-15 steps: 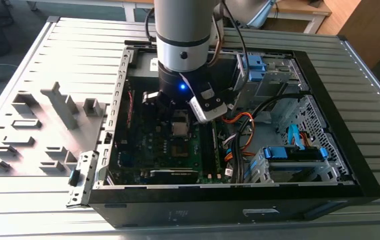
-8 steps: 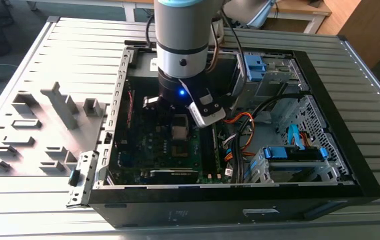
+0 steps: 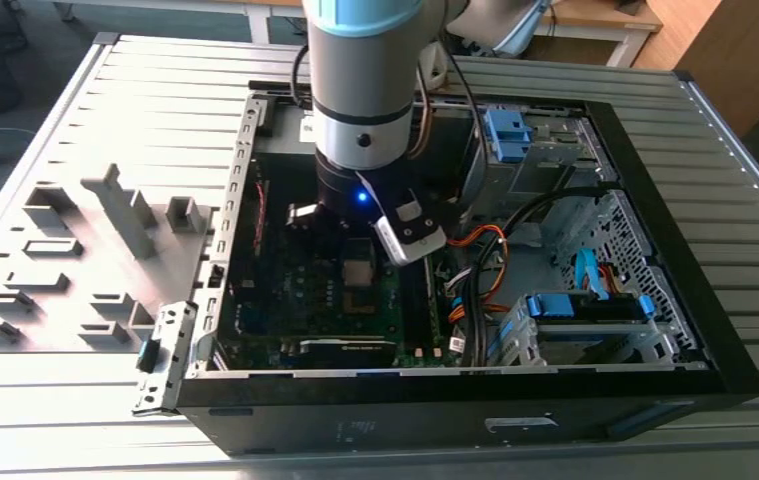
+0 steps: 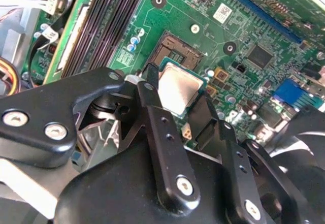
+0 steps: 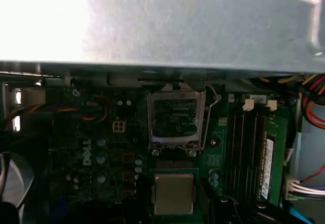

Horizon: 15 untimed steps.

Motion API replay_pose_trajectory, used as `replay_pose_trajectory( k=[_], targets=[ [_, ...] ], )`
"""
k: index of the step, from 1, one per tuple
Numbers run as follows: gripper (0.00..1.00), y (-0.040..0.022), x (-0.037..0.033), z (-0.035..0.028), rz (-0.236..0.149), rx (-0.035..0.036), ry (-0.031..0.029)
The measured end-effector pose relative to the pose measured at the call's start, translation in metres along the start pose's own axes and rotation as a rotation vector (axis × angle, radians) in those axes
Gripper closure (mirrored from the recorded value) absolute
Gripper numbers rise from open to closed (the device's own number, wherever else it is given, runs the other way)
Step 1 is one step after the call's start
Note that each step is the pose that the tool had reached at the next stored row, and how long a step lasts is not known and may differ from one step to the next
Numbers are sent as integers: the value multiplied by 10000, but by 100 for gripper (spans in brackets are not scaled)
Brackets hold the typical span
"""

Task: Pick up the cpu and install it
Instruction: 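Place the cpu into insertion slot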

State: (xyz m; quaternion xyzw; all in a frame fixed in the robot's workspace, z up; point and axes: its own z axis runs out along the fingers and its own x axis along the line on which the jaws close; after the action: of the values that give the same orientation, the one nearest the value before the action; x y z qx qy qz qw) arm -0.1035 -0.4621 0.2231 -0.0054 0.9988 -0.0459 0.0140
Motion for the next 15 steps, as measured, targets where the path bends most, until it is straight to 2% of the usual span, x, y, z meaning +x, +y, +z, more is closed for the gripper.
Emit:
replay_pose_trajectory(
  k=[4,10,15],
  targets=[
    [53,2,1,26,-2,55,1],
    [53,3,1,27,-2,56,0],
    [53,-25,3,51,-2,56,0]
  ],
)
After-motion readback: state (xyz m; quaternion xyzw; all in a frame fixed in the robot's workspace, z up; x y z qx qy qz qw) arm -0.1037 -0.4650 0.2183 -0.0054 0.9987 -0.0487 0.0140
